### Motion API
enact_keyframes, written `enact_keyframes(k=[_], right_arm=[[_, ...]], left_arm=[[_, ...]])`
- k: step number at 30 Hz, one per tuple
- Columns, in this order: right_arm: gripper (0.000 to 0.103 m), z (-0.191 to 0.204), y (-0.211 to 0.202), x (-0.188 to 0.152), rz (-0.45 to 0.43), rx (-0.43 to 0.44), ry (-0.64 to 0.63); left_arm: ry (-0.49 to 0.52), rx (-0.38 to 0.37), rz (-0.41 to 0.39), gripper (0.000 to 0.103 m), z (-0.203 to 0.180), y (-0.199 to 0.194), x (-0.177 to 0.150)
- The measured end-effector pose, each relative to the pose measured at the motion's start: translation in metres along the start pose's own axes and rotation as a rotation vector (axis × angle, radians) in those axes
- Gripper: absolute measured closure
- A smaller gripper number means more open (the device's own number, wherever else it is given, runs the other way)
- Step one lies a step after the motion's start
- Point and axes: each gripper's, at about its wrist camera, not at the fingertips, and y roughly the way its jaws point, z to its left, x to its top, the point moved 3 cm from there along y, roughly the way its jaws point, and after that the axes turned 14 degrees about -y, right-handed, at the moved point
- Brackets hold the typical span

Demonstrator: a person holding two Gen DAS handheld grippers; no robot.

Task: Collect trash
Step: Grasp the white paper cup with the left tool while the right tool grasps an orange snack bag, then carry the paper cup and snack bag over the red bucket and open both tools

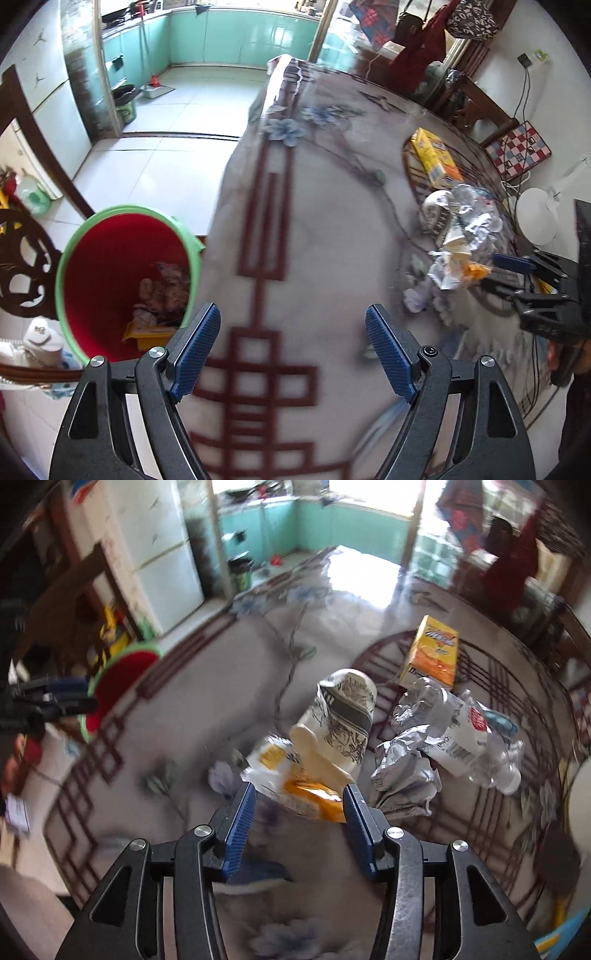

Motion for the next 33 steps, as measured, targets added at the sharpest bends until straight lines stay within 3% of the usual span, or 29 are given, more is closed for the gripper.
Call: enact_keyframes(k=[5, 6, 7, 11, 14, 22, 24, 26, 27, 33], right_arm=[[0.058, -0.002, 0.028, -0.011, 0.063, 0.047, -0.071], [0.077, -0.002, 0.029, -0.015, 0.057, 0.058, -0.061], [0.087, -0.003, 0.029, -0.018, 0.051, 0.074, -0.044], [0.088, -0.004, 0.008, -0.04, -0.054, 0.145, 0.045], [0.088, -0.006, -0.019, -0.067, -0.118, 0.151, 0.134], [0.088, -0.044, -0.062, -0.148, -0.197, 0.113, 0.535], [0.088, -0.055, -0.067, -0.16, -0.21, 0.114, 0.598], [0.088, -0.064, -0.072, -0.16, -0.221, 0.097, 0.618], [0.088, -0.067, -0.076, -0.16, -0.231, 0.088, 0.623], [0.088, -0.081, -0.097, -0.144, -0.303, 0.07, 0.623]], left_arm=[[-0.01, -0.032, -0.014, 0.022, -0.038, 0.001, 0.004], [-0.009, -0.038, -0.019, 0.022, -0.047, 0.001, 0.006], [-0.002, -0.043, -0.024, 0.021, -0.058, 0.003, 0.009], [0.025, -0.058, -0.029, 0.021, -0.093, 0.014, 0.014], [0.028, -0.075, -0.009, 0.02, -0.12, 0.028, 0.017], [0.009, -0.08, 0.067, 0.021, -0.182, 0.085, 0.026], [0.008, -0.069, 0.086, 0.037, -0.188, 0.095, 0.025], [0.017, -0.045, 0.117, 0.077, -0.191, 0.102, 0.023], [0.024, -0.031, 0.136, 0.086, -0.19, 0.105, 0.02], [0.06, -0.021, 0.07, 0.091, -0.18, 0.08, 0.013]])
